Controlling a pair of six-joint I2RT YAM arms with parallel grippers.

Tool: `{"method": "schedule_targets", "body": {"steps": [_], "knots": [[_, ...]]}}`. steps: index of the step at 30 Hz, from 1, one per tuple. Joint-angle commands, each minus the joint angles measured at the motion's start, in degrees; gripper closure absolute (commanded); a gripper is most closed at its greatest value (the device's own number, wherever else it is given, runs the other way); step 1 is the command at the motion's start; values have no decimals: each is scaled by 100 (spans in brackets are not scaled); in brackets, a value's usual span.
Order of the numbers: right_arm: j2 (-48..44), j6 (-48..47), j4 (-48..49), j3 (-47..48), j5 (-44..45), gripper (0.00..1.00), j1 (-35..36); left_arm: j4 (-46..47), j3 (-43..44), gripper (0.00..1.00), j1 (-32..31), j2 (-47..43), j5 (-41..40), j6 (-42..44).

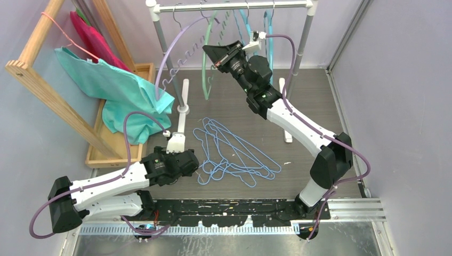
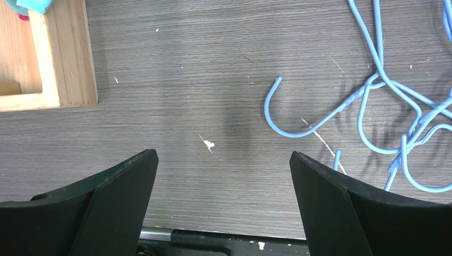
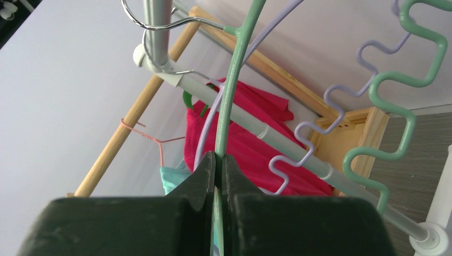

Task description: Organize the hangers

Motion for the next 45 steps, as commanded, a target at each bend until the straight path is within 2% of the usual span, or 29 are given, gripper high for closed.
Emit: {"method": "schedule_targets", "body": {"steps": [1,4,5,9,12,18,24,26,31,35,40,45], "knots": [[-82,268,712,272,-150,99,-115,-62,238,2,8,9,-218,36],[-113,292,690,66,-181,99,-123,-44,255,2,8,88,-218,46],[-146,302,690,-35,-171,96,-120,-40,263,2,4,103,-210,57],[-407,247,821,-448,-75,63,-117,-34,278,2,8,177,-188,77],[-696,60,764,-645,10,49,-115,-38,271,2,8,163,-185,77],[-1222,-512,308,-811,136,42,27,-1,240,2,8,93,-209,69],[-1771,-2484,-624,-800,1599,40,827,-13,279,2,8,226,-175,86],[-1759,-3021,-848,-628,1828,39,1115,-15,299,2,8,271,-172,86],[-1070,-4166,-1801,623,1680,33,1603,40,283,2,8,325,-165,84],[-231,-4701,-2400,1843,1526,27,1782,83,290,2,3,363,-137,52],[572,-4990,-2519,2826,1279,20,1784,107,308,2,8,343,-111,41],[1126,-5251,-2372,3376,1051,18,1792,87,325,2,8,239,-165,81]]}}
